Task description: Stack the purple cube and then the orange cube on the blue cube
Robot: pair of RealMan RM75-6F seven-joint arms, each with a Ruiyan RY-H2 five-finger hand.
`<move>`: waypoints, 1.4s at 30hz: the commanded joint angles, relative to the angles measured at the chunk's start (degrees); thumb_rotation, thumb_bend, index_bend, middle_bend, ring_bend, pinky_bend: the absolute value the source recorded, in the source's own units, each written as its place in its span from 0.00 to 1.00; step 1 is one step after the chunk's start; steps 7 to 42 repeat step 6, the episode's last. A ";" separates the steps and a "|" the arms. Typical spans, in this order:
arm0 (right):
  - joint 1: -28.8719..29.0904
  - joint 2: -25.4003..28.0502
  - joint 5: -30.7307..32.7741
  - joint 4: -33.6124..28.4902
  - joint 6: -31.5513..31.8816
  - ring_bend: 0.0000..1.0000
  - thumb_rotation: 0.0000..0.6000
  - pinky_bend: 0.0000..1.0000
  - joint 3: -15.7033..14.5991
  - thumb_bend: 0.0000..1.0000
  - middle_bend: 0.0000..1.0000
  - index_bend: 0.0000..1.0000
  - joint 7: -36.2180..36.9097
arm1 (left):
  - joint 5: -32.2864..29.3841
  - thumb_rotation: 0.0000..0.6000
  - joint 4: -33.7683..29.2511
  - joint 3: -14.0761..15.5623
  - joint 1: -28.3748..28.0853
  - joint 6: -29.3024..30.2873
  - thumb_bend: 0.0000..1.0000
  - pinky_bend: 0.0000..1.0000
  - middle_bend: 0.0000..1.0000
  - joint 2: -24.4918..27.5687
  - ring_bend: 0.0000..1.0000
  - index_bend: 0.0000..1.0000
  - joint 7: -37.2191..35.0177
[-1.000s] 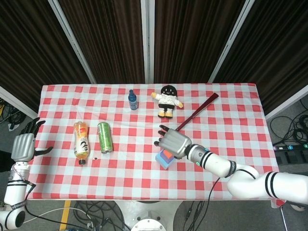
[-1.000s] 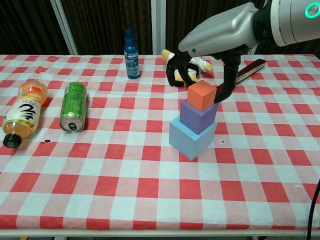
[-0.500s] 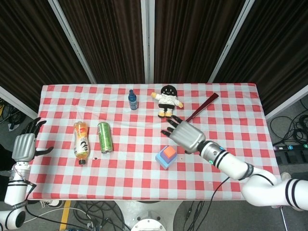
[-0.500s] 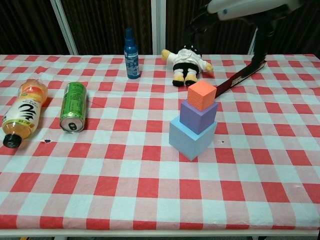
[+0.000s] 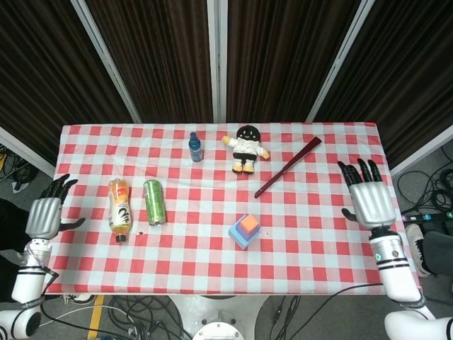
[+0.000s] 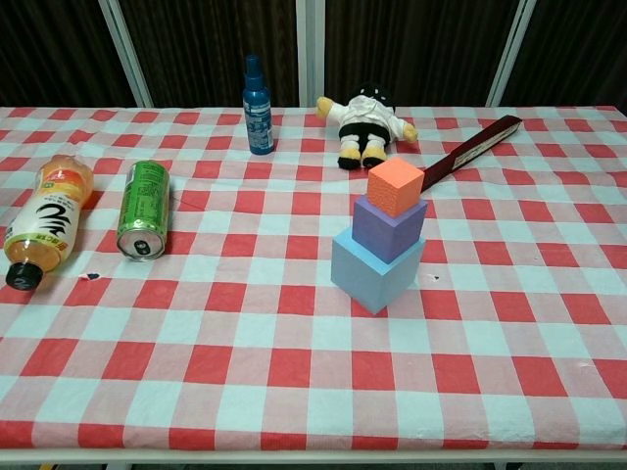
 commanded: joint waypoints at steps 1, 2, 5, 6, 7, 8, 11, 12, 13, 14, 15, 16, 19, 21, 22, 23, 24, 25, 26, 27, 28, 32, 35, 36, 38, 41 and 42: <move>-5.16 -4.93 -0.09 4.21 2.38 0.00 1.00 0.00 0.29 0.06 0.14 0.02 4.57 | 0.60 1.00 -0.34 0.32 -0.07 0.49 0.09 0.25 0.18 -0.07 0.13 0.23 0.64; -5.65 -5.33 0.02 4.56 1.98 0.00 1.00 0.00 0.51 0.06 0.14 0.02 5.29 | 0.73 1.00 -0.43 0.40 -0.08 0.61 0.09 0.25 0.18 -0.08 0.13 0.23 0.81; -6.68 -6.00 -0.70 5.82 0.83 0.00 1.00 0.00 0.94 0.06 0.14 0.02 6.40 | 0.99 1.00 -0.69 0.53 -0.05 1.00 0.09 0.25 0.18 -0.10 0.13 0.23 1.26; -6.88 -6.06 -1.07 6.10 0.63 0.00 1.00 0.00 1.07 0.06 0.14 0.02 6.36 | 1.05 1.00 -0.78 0.54 -0.04 1.10 0.09 0.25 0.18 -0.10 0.13 0.23 1.36; -6.88 -6.06 -1.07 6.10 0.63 0.00 1.00 0.00 1.07 0.06 0.14 0.02 6.36 | 1.05 1.00 -0.78 0.54 -0.04 1.10 0.09 0.25 0.18 -0.10 0.13 0.23 1.36; -6.88 -6.06 -1.07 6.10 0.63 0.00 1.00 0.00 1.07 0.06 0.14 0.02 6.36 | 1.05 1.00 -0.78 0.54 -0.04 1.10 0.09 0.25 0.18 -0.10 0.13 0.23 1.36; -6.88 -6.06 -1.07 6.10 0.63 0.00 1.00 0.00 1.07 0.06 0.14 0.02 6.36 | 1.05 1.00 -0.78 0.54 -0.04 1.10 0.09 0.25 0.18 -0.10 0.13 0.23 1.36; -6.88 -6.06 -1.07 6.10 0.63 0.00 1.00 0.00 1.07 0.06 0.14 0.02 6.36 | 1.05 1.00 -0.78 0.54 -0.04 1.10 0.09 0.25 0.18 -0.10 0.13 0.23 1.36; -6.88 -6.06 -1.07 6.10 0.63 0.00 1.00 0.00 1.07 0.06 0.14 0.02 6.36 | 1.05 1.00 -0.78 0.54 -0.04 1.10 0.09 0.25 0.18 -0.10 0.13 0.23 1.36; -6.88 -6.06 -1.07 6.10 0.63 0.00 1.00 0.00 1.07 0.06 0.14 0.02 6.36 | 1.05 1.00 -0.78 0.54 -0.04 1.10 0.09 0.25 0.18 -0.10 0.13 0.23 1.36; -6.88 -6.06 -1.07 6.10 0.63 0.00 1.00 0.00 1.07 0.06 0.14 0.02 6.36 | 1.05 1.00 -0.78 0.54 -0.04 1.10 0.09 0.25 0.18 -0.10 0.13 0.23 1.36; -6.88 -6.06 -1.07 6.10 0.63 0.00 1.00 0.00 1.07 0.06 0.14 0.02 6.36 | 1.05 1.00 -0.78 0.54 -0.04 1.10 0.09 0.25 0.18 -0.10 0.13 0.23 1.36; -6.88 -6.06 -1.07 6.10 0.63 0.00 1.00 0.00 1.07 0.06 0.14 0.02 6.36 | 1.05 1.00 -0.78 0.54 -0.04 1.10 0.09 0.25 0.18 -0.10 0.13 0.23 1.36; -6.88 -6.06 -1.07 6.10 0.63 0.00 1.00 0.00 1.07 0.06 0.14 0.02 6.36 | 1.05 1.00 -0.78 0.54 -0.04 1.10 0.09 0.25 0.18 -0.10 0.13 0.23 1.36; -6.88 -6.06 -1.07 6.10 0.63 0.00 1.00 0.00 1.07 0.06 0.14 0.02 6.36 | 1.05 1.00 -0.78 0.54 -0.04 1.10 0.09 0.25 0.18 -0.10 0.13 0.23 1.36; -6.88 -6.06 -1.07 6.10 0.63 0.00 1.00 0.00 1.07 0.06 0.14 0.02 6.36 | 1.05 1.00 -0.78 0.54 -0.04 1.10 0.09 0.25 0.18 -0.10 0.13 0.23 1.36; -6.88 -6.06 -1.07 6.10 0.63 0.00 1.00 0.00 1.07 0.06 0.14 0.02 6.36 | 1.05 1.00 -0.78 0.54 -0.04 1.10 0.09 0.25 0.18 -0.10 0.13 0.23 1.36; -6.88 -6.06 -1.07 6.10 0.63 0.00 1.00 0.00 1.07 0.06 0.14 0.02 6.36 | 1.05 1.00 -0.78 0.54 -0.04 1.10 0.09 0.25 0.18 -0.10 0.13 0.23 1.36; -6.88 -6.06 -1.07 6.10 0.63 0.00 1.00 0.00 1.07 0.06 0.14 0.02 6.36 | 1.05 1.00 -0.78 0.54 -0.04 1.10 0.09 0.25 0.18 -0.10 0.13 0.23 1.36; -6.88 -6.06 -1.07 6.10 0.63 0.00 1.00 0.00 1.07 0.06 0.14 0.02 6.36 | 1.05 1.00 -0.78 0.54 -0.04 1.10 0.09 0.25 0.18 -0.10 0.13 0.23 1.36; -6.88 -6.06 -1.07 6.10 0.63 0.00 1.00 0.00 1.07 0.06 0.14 0.02 6.36 | 1.05 1.00 -0.78 0.54 -0.04 1.10 0.09 0.25 0.18 -0.10 0.13 0.23 1.36; -6.88 -6.06 -1.07 6.10 0.63 0.00 1.00 0.00 1.07 0.06 0.14 0.02 6.36 | 1.05 1.00 -0.78 0.54 -0.04 1.10 0.09 0.25 0.18 -0.10 0.13 0.23 1.36; -6.88 -6.06 -1.07 6.10 0.63 0.00 1.00 0.00 1.07 0.06 0.14 0.02 6.36 | 1.05 1.00 -0.78 0.54 -0.04 1.10 0.09 0.25 0.18 -0.10 0.13 0.23 1.36; -6.88 -6.06 -1.07 6.10 0.63 0.00 1.00 0.00 1.07 0.06 0.14 0.02 6.36 | 1.05 1.00 -0.78 0.54 -0.04 1.10 0.09 0.25 0.18 -0.10 0.13 0.23 1.36; -6.88 -6.06 -1.07 6.10 0.63 0.00 1.00 0.00 1.07 0.06 0.14 0.02 6.36 | 1.05 1.00 -0.78 0.54 -0.04 1.10 0.09 0.25 0.18 -0.10 0.13 0.23 1.36; -6.88 -6.06 -1.07 6.10 0.63 0.00 1.00 0.00 1.07 0.06 0.14 0.02 6.36 | 1.05 1.00 -0.78 0.54 -0.04 1.10 0.09 0.25 0.18 -0.10 0.13 0.23 1.36; -6.88 -6.06 -1.07 6.10 0.63 0.00 1.00 0.00 1.07 0.06 0.14 0.02 6.36 | 1.05 1.00 -0.78 0.54 -0.04 1.10 0.09 0.25 0.18 -0.10 0.13 0.23 1.36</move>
